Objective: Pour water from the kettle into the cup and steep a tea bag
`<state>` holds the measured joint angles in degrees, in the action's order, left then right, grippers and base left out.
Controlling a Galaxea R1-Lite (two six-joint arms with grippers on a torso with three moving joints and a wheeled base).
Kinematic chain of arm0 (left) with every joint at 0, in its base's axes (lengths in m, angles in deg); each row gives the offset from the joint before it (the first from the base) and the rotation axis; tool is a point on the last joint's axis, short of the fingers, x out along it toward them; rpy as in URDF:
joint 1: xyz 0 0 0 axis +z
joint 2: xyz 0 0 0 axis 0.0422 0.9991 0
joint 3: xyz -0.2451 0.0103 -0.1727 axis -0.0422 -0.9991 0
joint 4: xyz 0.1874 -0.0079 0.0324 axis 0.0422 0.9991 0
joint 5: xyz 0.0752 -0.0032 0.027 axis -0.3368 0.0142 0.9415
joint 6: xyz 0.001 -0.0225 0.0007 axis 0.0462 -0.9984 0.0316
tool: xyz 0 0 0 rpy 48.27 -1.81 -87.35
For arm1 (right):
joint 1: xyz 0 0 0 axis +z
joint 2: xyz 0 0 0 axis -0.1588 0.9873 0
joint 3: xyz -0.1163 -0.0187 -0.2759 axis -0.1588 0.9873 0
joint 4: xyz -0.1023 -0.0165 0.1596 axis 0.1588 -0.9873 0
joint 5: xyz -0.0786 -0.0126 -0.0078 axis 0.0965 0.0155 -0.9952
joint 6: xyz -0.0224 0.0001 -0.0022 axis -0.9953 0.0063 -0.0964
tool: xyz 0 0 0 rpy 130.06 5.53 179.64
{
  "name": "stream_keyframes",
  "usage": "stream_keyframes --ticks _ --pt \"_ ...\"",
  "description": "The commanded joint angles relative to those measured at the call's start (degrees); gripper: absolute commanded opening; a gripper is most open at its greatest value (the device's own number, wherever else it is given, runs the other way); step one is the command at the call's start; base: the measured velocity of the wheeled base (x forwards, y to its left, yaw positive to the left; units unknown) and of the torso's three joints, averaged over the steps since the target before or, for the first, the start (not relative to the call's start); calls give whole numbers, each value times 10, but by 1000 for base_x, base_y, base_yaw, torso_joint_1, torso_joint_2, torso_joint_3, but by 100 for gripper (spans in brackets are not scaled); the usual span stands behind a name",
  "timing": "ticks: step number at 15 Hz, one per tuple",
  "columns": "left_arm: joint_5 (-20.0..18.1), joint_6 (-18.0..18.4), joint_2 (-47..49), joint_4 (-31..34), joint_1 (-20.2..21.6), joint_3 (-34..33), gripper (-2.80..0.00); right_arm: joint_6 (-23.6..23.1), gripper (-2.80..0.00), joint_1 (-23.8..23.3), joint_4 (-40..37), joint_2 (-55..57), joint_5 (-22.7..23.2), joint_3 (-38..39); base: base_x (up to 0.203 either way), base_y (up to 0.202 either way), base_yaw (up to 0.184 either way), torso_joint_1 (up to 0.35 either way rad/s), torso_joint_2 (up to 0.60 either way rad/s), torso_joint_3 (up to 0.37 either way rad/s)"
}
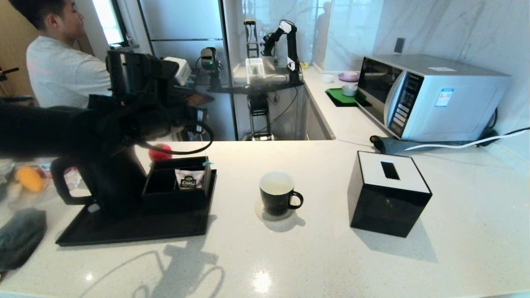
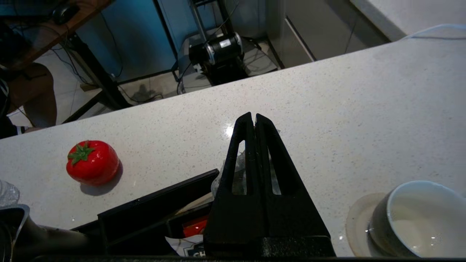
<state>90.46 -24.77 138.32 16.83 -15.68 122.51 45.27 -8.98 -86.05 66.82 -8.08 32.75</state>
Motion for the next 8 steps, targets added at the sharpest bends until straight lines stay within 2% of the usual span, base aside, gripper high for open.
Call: stream_keyframes --ticks 1,8 --pt "1 -13 -43 1 -12 -4 -280 0 -280 0 0 1 0 0 0 0 0 0 0 0" --pt "8 -15 -109 5 -95 -56 -280 0 -280 0 0 1 0 0 0 0 0 0 0 0"
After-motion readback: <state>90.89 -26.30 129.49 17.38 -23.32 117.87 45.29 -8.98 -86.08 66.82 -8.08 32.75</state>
